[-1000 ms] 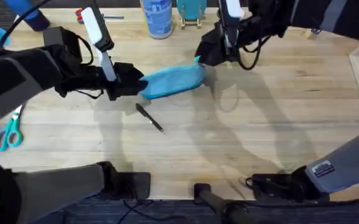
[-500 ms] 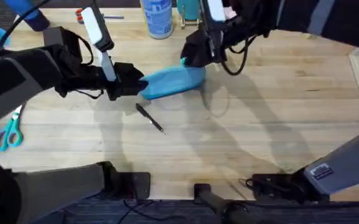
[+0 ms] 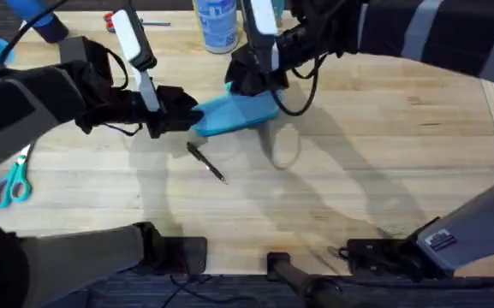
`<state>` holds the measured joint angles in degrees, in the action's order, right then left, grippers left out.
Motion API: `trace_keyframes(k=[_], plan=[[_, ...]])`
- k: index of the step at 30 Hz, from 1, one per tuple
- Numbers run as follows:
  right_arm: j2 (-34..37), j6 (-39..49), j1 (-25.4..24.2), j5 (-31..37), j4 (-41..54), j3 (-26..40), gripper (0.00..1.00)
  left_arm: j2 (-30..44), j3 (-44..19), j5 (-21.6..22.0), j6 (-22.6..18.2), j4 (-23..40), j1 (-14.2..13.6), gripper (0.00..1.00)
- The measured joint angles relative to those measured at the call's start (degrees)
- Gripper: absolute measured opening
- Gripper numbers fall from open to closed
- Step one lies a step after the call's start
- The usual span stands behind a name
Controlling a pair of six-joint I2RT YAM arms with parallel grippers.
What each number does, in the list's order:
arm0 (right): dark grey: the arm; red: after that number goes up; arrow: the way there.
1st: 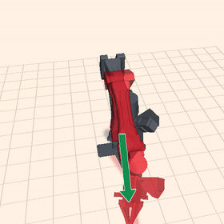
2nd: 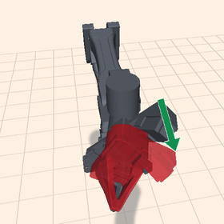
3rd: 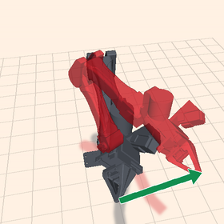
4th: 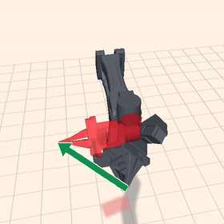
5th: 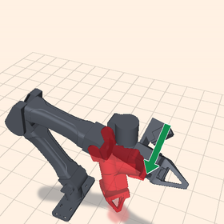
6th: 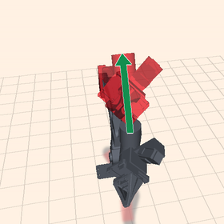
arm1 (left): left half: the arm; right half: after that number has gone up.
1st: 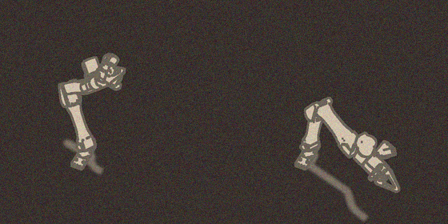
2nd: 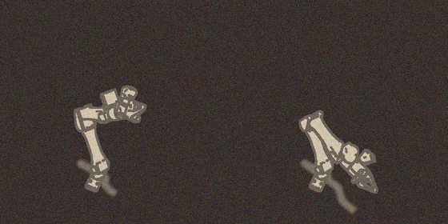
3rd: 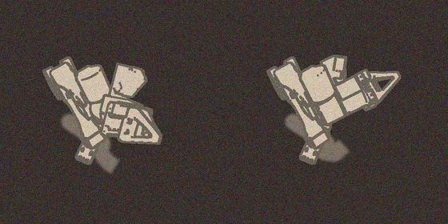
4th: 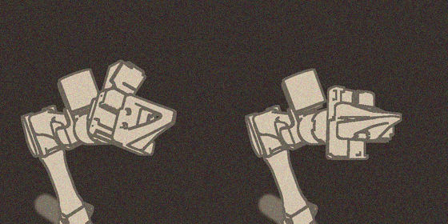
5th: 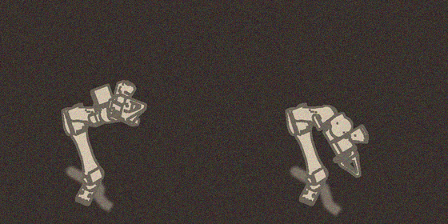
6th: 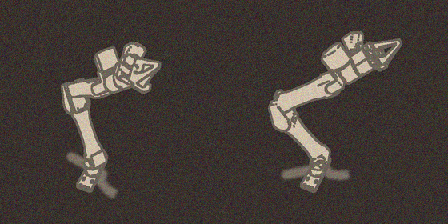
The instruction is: Unzip the bag, pick up the pens from the table one at a time and place them inside, then zip the bag closed.
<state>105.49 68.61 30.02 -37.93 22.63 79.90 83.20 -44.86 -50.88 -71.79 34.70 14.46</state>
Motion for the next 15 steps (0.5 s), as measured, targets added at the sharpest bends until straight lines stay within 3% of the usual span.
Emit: trace_keyframes(k=[15], plan=[[1.4,-5.1,6.6,1.9,-4.1,0.0,0.031,0.0,0.0,-0.1,0.0,0.5,0.0,0.042]])
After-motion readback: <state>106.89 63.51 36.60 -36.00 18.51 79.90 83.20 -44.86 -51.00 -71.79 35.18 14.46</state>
